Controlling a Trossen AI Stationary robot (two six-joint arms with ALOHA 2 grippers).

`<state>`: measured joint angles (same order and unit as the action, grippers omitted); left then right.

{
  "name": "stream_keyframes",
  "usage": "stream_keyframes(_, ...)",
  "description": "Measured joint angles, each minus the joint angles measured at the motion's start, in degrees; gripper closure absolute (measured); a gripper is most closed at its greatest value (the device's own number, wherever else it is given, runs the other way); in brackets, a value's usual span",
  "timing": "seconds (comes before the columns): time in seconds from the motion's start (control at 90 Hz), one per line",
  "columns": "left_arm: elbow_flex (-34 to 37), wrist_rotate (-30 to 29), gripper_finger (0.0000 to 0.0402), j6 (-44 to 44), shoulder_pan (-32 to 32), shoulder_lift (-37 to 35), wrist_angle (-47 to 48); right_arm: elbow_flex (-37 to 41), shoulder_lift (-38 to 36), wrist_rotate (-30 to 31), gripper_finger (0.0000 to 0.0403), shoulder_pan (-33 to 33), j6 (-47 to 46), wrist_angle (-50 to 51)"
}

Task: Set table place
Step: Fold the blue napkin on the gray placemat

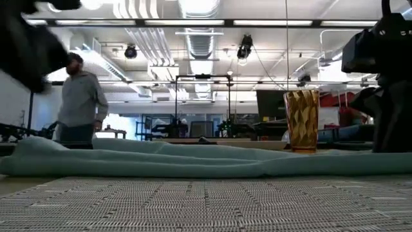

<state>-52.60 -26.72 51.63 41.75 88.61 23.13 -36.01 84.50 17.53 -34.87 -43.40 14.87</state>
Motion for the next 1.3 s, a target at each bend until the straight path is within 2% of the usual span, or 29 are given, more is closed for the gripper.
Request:
stream_keyframes(0.067, 0.73, 1.21, 0.0327, -0.21, -1.98, 0.48, 0.38, 0.00, 0.03, 0.37, 0.0360, 0.02, 0.12, -0.07)
stream_keyframes(0.233, 4.98, 11.11, 0.0327, 0.39, -3.96, 4.07, -1.98, -0.02, 0.01, 0.47, 0.0368, 0.00, 0.48, 0.08)
stream_keyframes(0.322, 5.79, 16.51, 0.0327, 5.62, -3.31, 4.80, -2.02, 0.10, 0.02, 0.51, 0.0372, -0.36, -1.10, 1.34)
stream_keyframes(0.4, 6.67, 18.92, 0.0327, 9.50, -1.98, 4.82, -2.41, 0.41, 0.50, 0.46, 0.0377, -0.39, -3.79, 3.68)
stream_keyframes(0.611, 6.36, 18.85, 0.0327, 9.14, -0.30, 3.45, -3.50, 0.11, 1.02, 0.89, 0.0384, -0.36, -5.41, 5.23)
stream_keyframes(0.8, 3.61, 18.35, 0.0327, 8.42, -0.56, -0.65, 0.99, -2.65, -1.84, -1.03, 0.0384, -0.37, -3.46, 6.24)
stream_keyframes(0.956, 3.71, 10.87, 0.0327, 6.29, -0.56, -2.94, 0.92, -4.78, -3.10, -1.14, 0.0383, -0.37, -0.51, 5.26)
stream_keyframes(1.044, 4.87, 4.13, 0.0327, 4.30, -0.95, -2.34, 0.48, -4.83, -2.49, 1.22, 0.0383, -0.34, 1.51, 3.39)
stream_keyframes(1.1, 6.05, 2.59, 0.0327, 4.21, -1.66, -1.08, -2.27, -4.75, -1.09, 1.75, 0.0384, -0.26, 2.99, 1.38)
stream_keyframes(1.133, 6.91, 3.24, 0.0327, 4.14, -2.07, -0.36, -4.04, -4.64, -0.13, 1.40, 0.0384, -0.24, 3.74, 1.11)
stream_keyframes(1.256, 9.37, 13.46, 0.0327, 5.41, -2.36, 1.88, -6.55, -4.56, 2.35, -3.85, 0.0384, -0.96, 3.51, 3.41)
stream_keyframes(1.3, 9.77, 15.13, 0.0327, 6.47, -1.79, 2.13, -6.47, -4.55, 2.67, -5.47, 0.0384, -1.29, 2.84, 5.42)
